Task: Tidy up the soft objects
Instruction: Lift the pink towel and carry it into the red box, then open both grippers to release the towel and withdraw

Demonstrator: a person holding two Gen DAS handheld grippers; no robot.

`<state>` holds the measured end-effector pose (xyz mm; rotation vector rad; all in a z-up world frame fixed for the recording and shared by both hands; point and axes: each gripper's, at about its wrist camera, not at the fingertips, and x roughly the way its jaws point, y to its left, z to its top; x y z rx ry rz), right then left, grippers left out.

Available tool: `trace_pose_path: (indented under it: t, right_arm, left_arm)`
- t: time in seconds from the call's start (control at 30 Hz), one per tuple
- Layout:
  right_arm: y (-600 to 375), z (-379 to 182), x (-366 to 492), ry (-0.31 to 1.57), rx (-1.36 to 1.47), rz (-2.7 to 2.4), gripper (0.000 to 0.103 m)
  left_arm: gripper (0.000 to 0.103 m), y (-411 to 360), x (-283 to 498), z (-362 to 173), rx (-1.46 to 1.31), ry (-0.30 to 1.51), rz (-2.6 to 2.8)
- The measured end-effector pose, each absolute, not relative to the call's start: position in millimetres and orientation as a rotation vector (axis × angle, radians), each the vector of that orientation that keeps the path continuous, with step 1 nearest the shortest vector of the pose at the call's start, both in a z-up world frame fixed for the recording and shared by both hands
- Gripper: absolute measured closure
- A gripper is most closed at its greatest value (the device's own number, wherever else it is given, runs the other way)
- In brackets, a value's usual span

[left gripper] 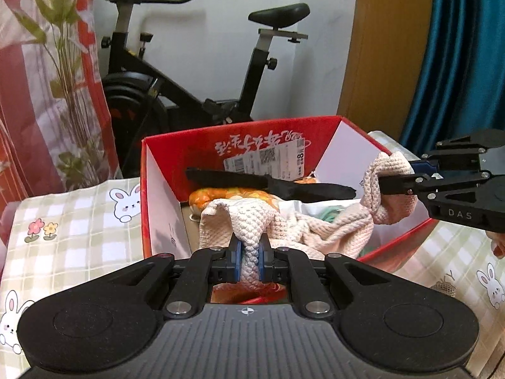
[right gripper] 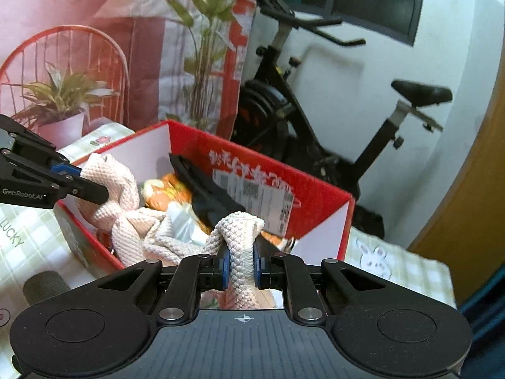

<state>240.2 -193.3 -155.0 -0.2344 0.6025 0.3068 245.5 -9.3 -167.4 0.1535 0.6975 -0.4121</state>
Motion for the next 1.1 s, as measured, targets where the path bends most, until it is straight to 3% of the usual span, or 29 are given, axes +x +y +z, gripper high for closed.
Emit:
trace_pose_path:
  t: [0.67,0.73,0.8,0.87,0.9,0.93,1.1]
  right_arm:
    - [-196,-177,253,0.652,-0.225,0.283,0.086]
    - [-197,-176,252,0.645,-0.229,0.272,0.082]
    - [-199,-174,251,0.633,-0.231,0.261,0.079]
    - [-200,-170,249,0.623,-0.23,0.243,0.069]
    - [-201,-168,247,0.614,-0.227,0.236,0.059]
    - [-203,-166,246,0.602,-0.22,0.233,0.048]
    - [-211,-155,237,0.553,-0.183,0.221,0.025]
  left_arm:
    - [0.089,-15,252,-168,0.193,0.701,-0.413]
    - [0.08,-16,251,-165,0.197,0.691,-0.416]
    - [0.045,-17,249,-163,0.197,0.68,-0.414]
    - [0.025,-18,245,-161,0.196,0.66,-0.413]
    - [0.018,-19,244,-160,0.197,0.653,-0.409]
    - [0.015,-19,242,-159,0.198,0.644,-0.403]
    - [0.0,-18,232,-152,0.185,0.59,-0.38]
